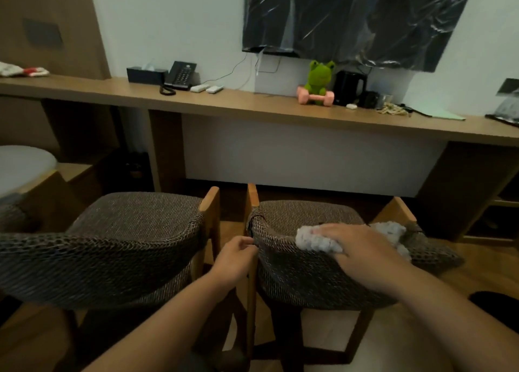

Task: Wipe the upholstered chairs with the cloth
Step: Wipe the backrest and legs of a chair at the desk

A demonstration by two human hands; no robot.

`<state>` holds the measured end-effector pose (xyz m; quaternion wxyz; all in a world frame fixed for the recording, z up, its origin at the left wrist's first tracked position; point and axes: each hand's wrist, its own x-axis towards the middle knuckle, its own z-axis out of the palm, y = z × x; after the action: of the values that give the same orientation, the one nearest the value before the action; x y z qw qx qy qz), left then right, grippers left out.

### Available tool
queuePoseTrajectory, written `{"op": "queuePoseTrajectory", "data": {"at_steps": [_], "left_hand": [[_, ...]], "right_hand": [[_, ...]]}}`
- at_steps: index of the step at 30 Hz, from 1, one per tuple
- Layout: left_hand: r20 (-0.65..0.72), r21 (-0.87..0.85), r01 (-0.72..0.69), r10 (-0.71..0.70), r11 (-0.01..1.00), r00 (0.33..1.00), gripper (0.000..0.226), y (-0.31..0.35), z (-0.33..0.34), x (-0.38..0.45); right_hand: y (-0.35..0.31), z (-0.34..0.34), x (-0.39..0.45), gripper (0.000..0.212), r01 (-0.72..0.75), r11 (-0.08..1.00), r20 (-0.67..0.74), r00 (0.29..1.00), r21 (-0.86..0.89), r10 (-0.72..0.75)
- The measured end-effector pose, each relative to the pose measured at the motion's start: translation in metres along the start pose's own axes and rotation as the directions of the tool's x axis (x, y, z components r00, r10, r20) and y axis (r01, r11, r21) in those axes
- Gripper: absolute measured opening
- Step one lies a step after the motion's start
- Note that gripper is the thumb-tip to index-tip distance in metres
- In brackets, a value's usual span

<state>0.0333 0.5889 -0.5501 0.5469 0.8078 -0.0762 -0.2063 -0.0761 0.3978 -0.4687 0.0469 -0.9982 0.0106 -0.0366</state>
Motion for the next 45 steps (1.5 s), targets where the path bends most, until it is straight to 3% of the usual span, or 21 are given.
{"op": "queuePoseTrajectory", "data": {"at_steps": [4, 8, 10, 12, 14, 18, 21, 23, 27, 29, 31, 33, 35, 37, 41, 45], "left_hand": [[-0.029, -0.188, 0.124, -0.131, 0.974, 0.991, 0.028, -0.001, 0.011, 0.060], [-0.050, -0.321, 0.153, -0.178, 0.934, 0.983, 0.029, -0.013, 0.008, 0.131], [-0.074, -0.368, 0.198, -0.241, 0.908, 0.968, 0.037, -0.027, 0.002, 0.166], [-0.058, -0.430, 0.258, -0.312, 0.865, 0.948, 0.041, -0.041, -0.002, 0.194], [-0.011, -0.473, 0.306, -0.353, 0.826, 0.936, 0.042, -0.051, -0.001, 0.211], [0.073, -0.560, 0.378, -0.411, 0.737, 0.909, 0.046, -0.047, 0.003, 0.215], [0.004, -0.544, 0.354, -0.420, 0.761, 0.908, 0.038, -0.031, -0.015, 0.209], [-0.062, -0.494, 0.315, -0.395, 0.810, 0.917, 0.032, -0.018, -0.034, 0.205], [0.029, -0.462, 0.390, -0.426, 0.796, 0.904, 0.029, 0.007, -0.064, 0.197], [0.072, -0.405, 0.413, -0.422, 0.815, 0.904, 0.030, 0.015, -0.074, 0.197], [0.081, -0.383, 0.405, -0.407, 0.830, 0.910, 0.028, 0.018, -0.083, 0.201], [0.077, -0.372, 0.399, -0.401, 0.838, 0.913, 0.025, 0.022, -0.090, 0.208], [0.056, -0.260, 0.379, -0.378, 0.888, 0.924, 0.031, 0.025, -0.094, 0.218], [0.039, -0.181, 0.362, -0.361, 0.914, 0.932, 0.038, 0.031, -0.090, 0.232], [0.142, -0.272, 0.441, -0.417, 0.855, 0.898, 0.024, 0.034, -0.074, 0.264], [0.292, -0.320, 0.543, -0.464, 0.776, 0.836, 0.046, 0.025, -0.044, 0.298]], "right_hand": [[-0.011, -0.006, 0.033, 0.049, 0.130, 0.991, 0.231, 0.965, -0.009, -0.124], [0.006, -0.007, 0.123, 0.030, 0.143, 0.971, 0.513, 0.829, 0.193, -0.224], [0.021, -0.006, 0.192, 0.022, 0.154, 0.971, 0.442, 0.869, 0.185, -0.222], [0.031, 0.004, 0.262, 0.024, 0.133, 0.974, 0.219, 0.960, 0.183, -0.173], [0.034, 0.031, 0.315, 0.036, 0.094, 0.971, 0.069, 0.991, 0.220, -0.111], [0.012, 0.109, 0.325, 0.059, 0.054, 0.950, 0.363, 0.916, 0.306, -0.169], [-0.004, 0.123, 0.283, 0.048, 0.077, 0.977, 0.366, 0.919, 0.201, -0.147], [-0.004, 0.115, 0.259, 0.049, 0.099, 0.973, 0.430, 0.884, 0.211, -0.183], [-0.003, 0.101, 0.242, 0.062, -0.004, 0.940, 0.526, 0.830, 0.340, -0.187], [-0.008, 0.101, 0.253, 0.070, -0.108, 0.876, 0.456, 0.880, 0.471, -0.136], [-0.014, 0.102, 0.276, 0.072, -0.275, 0.741, 0.347, 0.936, 0.613, 0.061], [-0.016, 0.102, 0.310, 0.064, -0.453, 0.503, 0.340, 0.890, 0.736, 0.305], [-0.010, 0.104, 0.346, 0.051, -0.554, 0.356, 0.405, 0.815, 0.752, 0.413], [-0.001, 0.108, 0.372, 0.041, -0.638, 0.305, 0.506, 0.758, 0.707, 0.411], [0.023, 0.135, 0.397, 0.035, -0.748, -0.013, 0.705, 0.619, 0.663, 0.346], [0.030, 0.191, 0.406, 0.029, -0.787, -0.164, 0.794, 0.543, 0.595, 0.274]]}}
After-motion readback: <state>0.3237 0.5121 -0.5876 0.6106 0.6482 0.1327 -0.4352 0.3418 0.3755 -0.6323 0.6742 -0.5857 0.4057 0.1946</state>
